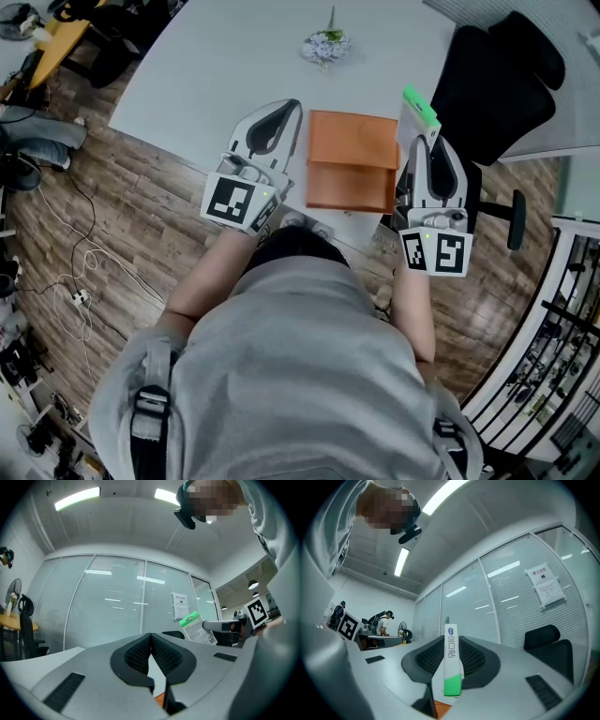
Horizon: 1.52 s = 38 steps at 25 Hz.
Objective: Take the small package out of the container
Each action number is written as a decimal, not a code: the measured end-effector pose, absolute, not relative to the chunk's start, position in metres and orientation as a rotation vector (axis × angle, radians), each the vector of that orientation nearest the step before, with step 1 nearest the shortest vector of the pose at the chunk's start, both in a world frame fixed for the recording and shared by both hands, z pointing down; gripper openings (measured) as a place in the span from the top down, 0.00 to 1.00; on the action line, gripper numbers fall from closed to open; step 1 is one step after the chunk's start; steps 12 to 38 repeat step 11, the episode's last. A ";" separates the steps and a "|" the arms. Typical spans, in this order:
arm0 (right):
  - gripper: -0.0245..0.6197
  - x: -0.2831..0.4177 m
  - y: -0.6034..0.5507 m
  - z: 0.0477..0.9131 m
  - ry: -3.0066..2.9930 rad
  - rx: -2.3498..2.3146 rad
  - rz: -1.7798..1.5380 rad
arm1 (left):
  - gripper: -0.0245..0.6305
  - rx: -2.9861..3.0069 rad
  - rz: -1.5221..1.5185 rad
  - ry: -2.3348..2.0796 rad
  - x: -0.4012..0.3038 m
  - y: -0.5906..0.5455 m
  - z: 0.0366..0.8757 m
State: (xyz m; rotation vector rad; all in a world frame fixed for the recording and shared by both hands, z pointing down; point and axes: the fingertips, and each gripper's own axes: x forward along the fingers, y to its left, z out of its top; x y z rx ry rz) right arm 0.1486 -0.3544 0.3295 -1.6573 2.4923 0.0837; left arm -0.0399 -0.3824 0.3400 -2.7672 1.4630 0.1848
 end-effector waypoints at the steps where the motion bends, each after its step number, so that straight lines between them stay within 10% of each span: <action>1: 0.78 0.150 -0.354 0.329 2.491 -1.660 0.085 | 0.93 -2.768 0.184 1.463 -0.038 -0.382 0.340; 38: 0.78 0.161 -0.347 0.327 2.479 -1.668 0.085 | 0.93 -2.769 0.187 1.461 -0.029 -0.376 0.340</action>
